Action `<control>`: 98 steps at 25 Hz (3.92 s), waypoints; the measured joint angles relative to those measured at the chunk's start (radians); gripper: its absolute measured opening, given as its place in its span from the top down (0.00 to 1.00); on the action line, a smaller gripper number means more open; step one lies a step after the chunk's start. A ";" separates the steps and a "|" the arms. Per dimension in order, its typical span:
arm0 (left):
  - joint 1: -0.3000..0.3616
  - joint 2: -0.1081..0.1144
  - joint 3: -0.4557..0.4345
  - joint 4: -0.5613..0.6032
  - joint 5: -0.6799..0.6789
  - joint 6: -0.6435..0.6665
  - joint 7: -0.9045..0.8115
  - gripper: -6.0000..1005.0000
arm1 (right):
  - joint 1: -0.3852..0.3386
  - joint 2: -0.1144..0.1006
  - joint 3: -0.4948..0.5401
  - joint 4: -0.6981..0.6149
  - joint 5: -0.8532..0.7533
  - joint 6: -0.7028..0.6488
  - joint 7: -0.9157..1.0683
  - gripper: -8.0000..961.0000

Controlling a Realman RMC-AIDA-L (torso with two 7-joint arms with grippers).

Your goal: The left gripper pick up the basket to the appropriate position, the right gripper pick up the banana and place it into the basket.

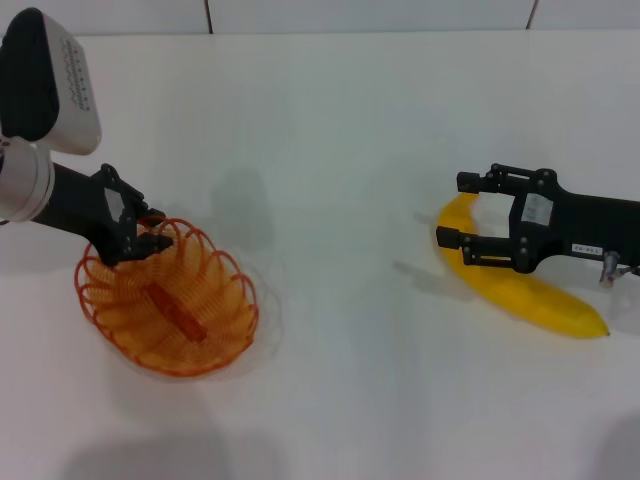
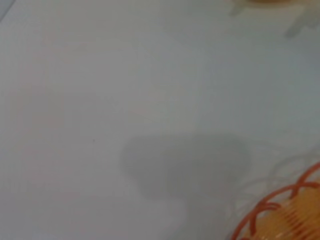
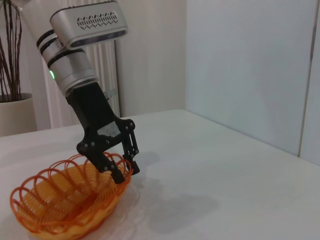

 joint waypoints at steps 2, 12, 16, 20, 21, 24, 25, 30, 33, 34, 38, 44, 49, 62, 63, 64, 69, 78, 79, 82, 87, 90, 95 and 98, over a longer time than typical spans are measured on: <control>0.000 0.000 0.000 0.000 0.000 0.000 0.000 0.61 | 0.000 0.000 0.000 0.000 0.000 0.000 0.000 0.18; -0.001 0.001 0.002 0.000 0.001 0.006 0.000 0.78 | -0.001 0.000 0.000 0.000 0.000 0.000 0.000 0.18; 0.008 0.001 0.002 0.028 0.001 0.033 -0.007 0.80 | -0.002 0.000 0.001 0.000 0.000 0.000 0.000 0.18; 0.035 0.002 0.002 0.100 -0.003 0.087 -0.024 0.82 | -0.002 0.000 0.002 0.000 0.000 0.000 0.000 0.18; 0.045 0.002 0.002 0.125 -0.005 0.101 -0.030 0.82 | -0.002 0.000 0.002 0.000 0.000 0.000 0.000 0.18; 0.068 0.001 0.002 0.177 -0.012 0.136 -0.038 0.83 | -0.003 0.000 0.003 0.000 0.000 0.000 0.000 0.18; 0.073 0.001 0.001 0.188 -0.015 0.144 -0.039 0.83 | -0.004 0.000 0.004 0.000 0.000 0.000 0.000 0.18; 0.088 0.007 -0.011 0.212 -0.062 0.172 -0.034 0.86 | -0.011 -0.002 0.007 0.000 0.001 0.000 0.000 0.18; 0.095 0.009 -0.013 0.218 -0.084 0.178 -0.029 0.88 | -0.013 -0.003 0.008 0.000 0.001 0.000 0.000 0.18; 0.097 0.010 -0.014 0.218 -0.086 0.179 -0.029 0.89 | -0.014 -0.003 0.008 0.000 0.002 0.000 0.000 0.18; 0.104 0.010 -0.015 0.219 -0.091 0.184 -0.023 0.91 | -0.014 -0.003 0.008 0.000 0.002 0.000 0.000 0.18; 0.108 0.011 -0.156 0.206 -0.183 0.288 0.056 0.91 | -0.014 -0.004 0.008 0.000 0.002 0.000 0.000 0.18; 0.106 0.011 -0.320 0.128 -0.251 0.319 0.109 0.92 | -0.013 -0.004 0.008 0.000 0.002 0.000 0.000 0.18; -0.074 0.007 -0.328 -0.251 -0.218 -0.017 -0.102 0.92 | 0.004 0.000 0.008 0.000 0.014 0.001 -0.001 0.18; -0.091 0.007 -0.326 -0.275 -0.206 -0.030 -0.104 0.92 | 0.006 0.000 0.007 0.000 0.014 0.001 -0.001 0.18; -0.106 0.007 -0.324 -0.294 -0.193 -0.041 -0.106 0.92 | 0.008 0.001 0.007 0.001 0.014 0.001 -0.001 0.18; -0.161 0.005 -0.323 -0.358 -0.126 -0.091 -0.135 0.92 | 0.026 0.009 0.005 0.002 0.014 0.009 0.000 0.18; -0.209 0.001 -0.318 -0.422 -0.105 -0.133 -0.144 0.92 | 0.034 0.018 0.003 0.000 0.014 0.011 0.000 0.18; -0.212 0.001 -0.312 -0.430 -0.105 -0.143 -0.144 0.92 | 0.034 0.019 0.003 0.000 0.014 0.011 0.000 0.18; -0.214 0.001 -0.302 -0.437 -0.107 -0.151 -0.145 0.92 | 0.035 0.019 0.002 0.000 0.014 0.011 0.000 0.18; -0.215 0.000 -0.302 -0.439 -0.111 -0.152 -0.148 0.92 | 0.034 0.019 0.001 0.000 0.014 0.011 0.000 0.18; -0.215 0.001 -0.302 -0.437 -0.112 -0.154 -0.151 0.92 | 0.033 0.019 0.001 0.000 0.014 0.011 0.000 0.18; -0.212 0.001 -0.302 -0.434 -0.112 -0.159 -0.158 0.92 | 0.032 0.018 0.001 0.000 0.014 0.011 0.000 0.18; -0.211 0.001 -0.302 -0.434 -0.111 -0.169 -0.164 0.92 | 0.032 0.018 0.001 0.000 0.014 0.011 0.000 0.18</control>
